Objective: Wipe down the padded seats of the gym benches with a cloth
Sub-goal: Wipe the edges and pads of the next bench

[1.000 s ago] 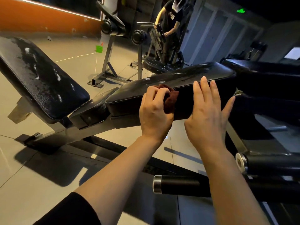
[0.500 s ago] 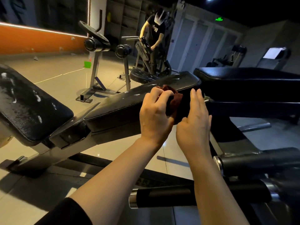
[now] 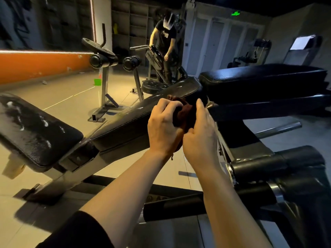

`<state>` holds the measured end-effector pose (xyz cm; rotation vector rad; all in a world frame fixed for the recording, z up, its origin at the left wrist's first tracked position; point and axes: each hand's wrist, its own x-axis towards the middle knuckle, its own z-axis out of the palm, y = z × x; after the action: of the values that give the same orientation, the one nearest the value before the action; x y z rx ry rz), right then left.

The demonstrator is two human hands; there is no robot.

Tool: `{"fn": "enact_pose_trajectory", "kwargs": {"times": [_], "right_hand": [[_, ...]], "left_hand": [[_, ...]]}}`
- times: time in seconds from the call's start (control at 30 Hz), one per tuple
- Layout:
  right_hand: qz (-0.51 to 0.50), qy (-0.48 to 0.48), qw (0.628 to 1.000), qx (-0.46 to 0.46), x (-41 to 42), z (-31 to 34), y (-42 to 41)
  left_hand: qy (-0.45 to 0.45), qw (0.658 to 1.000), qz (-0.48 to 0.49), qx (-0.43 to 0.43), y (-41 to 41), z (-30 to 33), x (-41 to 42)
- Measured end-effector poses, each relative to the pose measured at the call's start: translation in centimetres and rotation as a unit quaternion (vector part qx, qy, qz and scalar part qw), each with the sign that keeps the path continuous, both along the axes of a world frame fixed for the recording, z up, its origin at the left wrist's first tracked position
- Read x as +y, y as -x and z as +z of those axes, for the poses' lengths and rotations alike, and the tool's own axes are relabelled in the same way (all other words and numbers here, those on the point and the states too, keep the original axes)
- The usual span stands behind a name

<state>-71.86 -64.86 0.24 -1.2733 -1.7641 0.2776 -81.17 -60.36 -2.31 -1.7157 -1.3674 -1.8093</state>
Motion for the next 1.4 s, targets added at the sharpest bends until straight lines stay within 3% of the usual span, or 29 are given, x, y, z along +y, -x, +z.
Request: {"fn": "enact_pose_trajectory", "kwargs": {"times": [0.13,0.23,0.4,0.63,0.73,1.1,1.23,1.4], "right_hand": [[0.006,-0.062,0.997,-0.039,-1.0,-0.3,1.0],[0.088,-0.1,0.989,-0.062,-1.9,-0.8,2.3],[0.238,0.013,0.964,-0.117,-2.7,-2.0,6.3],[0.309,0.1,0.936,-0.137,-4.0,-6.1,16.1],[0.308,0.09,0.94,-0.116,-4.1,-8.4,20.2],[0.192,-0.015,0.975,-0.111,-2.2,-13.2,24.2],[0.136,0.003,0.988,-0.074,-2.3,-14.4,23.8],[0.043,0.003,0.992,-0.12,-3.0,-15.3,23.2]], "left_hand": [[0.059,0.998,0.032,-0.011,1.9,-2.0,-1.4],[0.078,0.993,0.005,-0.083,4.4,-2.9,-3.3],[0.163,0.947,-0.119,-0.25,8.8,-3.4,-8.2],[0.181,0.913,-0.103,-0.351,17.0,-6.9,-12.6],[0.195,0.907,-0.095,-0.362,20.1,-8.7,-13.7],[0.345,0.912,-0.117,-0.191,28.5,-12.1,-12.8],[0.421,0.889,-0.129,-0.128,29.4,-11.7,-12.4],[0.495,0.866,-0.068,-0.009,31.4,-10.3,-11.3]]}}
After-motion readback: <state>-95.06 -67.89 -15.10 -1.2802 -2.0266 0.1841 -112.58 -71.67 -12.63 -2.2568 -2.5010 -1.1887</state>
